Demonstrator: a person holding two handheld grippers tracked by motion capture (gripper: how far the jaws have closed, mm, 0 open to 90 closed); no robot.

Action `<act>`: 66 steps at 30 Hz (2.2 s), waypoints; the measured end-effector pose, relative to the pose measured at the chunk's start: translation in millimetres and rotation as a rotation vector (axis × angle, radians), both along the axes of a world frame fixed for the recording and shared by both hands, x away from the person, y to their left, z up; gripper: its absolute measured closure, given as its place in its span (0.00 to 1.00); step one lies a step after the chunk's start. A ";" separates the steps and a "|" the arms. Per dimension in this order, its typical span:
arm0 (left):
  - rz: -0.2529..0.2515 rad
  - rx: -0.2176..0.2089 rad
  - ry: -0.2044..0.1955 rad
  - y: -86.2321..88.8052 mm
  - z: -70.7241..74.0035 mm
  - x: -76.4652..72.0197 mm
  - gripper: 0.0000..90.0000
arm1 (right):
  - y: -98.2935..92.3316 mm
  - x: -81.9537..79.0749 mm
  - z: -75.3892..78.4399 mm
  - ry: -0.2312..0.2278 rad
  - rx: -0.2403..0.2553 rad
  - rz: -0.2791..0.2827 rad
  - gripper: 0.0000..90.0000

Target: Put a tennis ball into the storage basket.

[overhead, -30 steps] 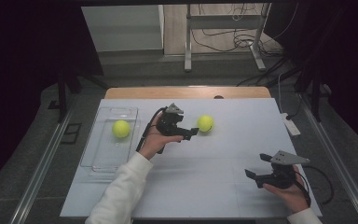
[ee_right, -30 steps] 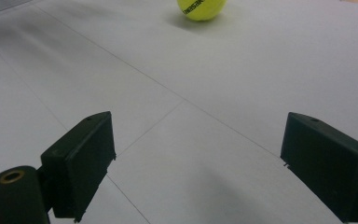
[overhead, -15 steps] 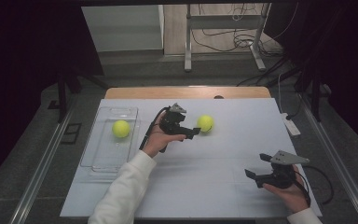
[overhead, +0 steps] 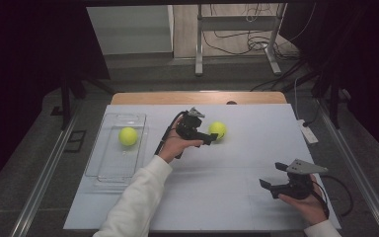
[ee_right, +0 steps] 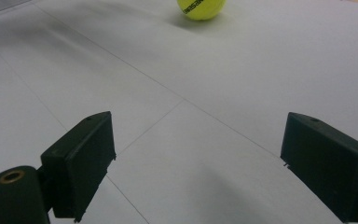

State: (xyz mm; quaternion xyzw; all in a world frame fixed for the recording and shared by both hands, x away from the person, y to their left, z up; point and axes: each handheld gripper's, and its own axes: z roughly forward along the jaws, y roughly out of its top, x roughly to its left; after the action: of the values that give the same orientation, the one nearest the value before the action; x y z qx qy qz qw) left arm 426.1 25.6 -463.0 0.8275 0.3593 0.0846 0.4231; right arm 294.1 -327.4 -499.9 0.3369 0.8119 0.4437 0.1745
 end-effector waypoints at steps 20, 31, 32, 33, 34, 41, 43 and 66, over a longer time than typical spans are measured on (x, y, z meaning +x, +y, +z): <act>0.015 0.019 0.020 -14.0 -5.4 13.1 0.14 | 0.0 -0.2 0.1 0.000 0.001 0.001 0.11; 0.021 0.023 0.038 -19.9 -10.2 22.9 0.14 | -0.1 -0.2 0.1 0.002 0.003 -0.001 0.11; 0.024 0.022 0.043 -21.5 -11.5 24.6 0.14 | -0.1 -0.2 0.0 0.002 0.003 -0.001 0.11; 0.023 0.027 0.045 -22.5 -12.7 26.1 0.14 | -0.2 -0.3 0.1 0.003 0.004 -0.001 0.11; 0.024 0.028 0.048 -23.3 -13.4 26.9 0.14 | -0.2 -0.3 0.1 0.003 0.004 -0.001 0.11; 0.039 0.035 0.068 -27.7 -19.5 35.0 0.14 | -0.6 -0.2 0.0 0.002 0.005 -0.001 0.11; 0.042 0.040 0.073 -28.9 -21.6 37.4 0.14 | -0.8 -0.2 0.1 0.002 0.005 0.000 0.11; 0.057 0.047 0.117 -43.8 -39.8 52.7 0.13 | -1.2 0.3 -0.9 0.004 -0.002 0.002 0.11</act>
State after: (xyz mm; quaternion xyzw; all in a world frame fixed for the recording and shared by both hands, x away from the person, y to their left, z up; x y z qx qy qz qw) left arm 478.9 -18.2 -502.8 0.8300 0.4051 0.0564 0.3792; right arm 294.4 -328.6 -500.9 0.3369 0.8129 0.4425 0.1727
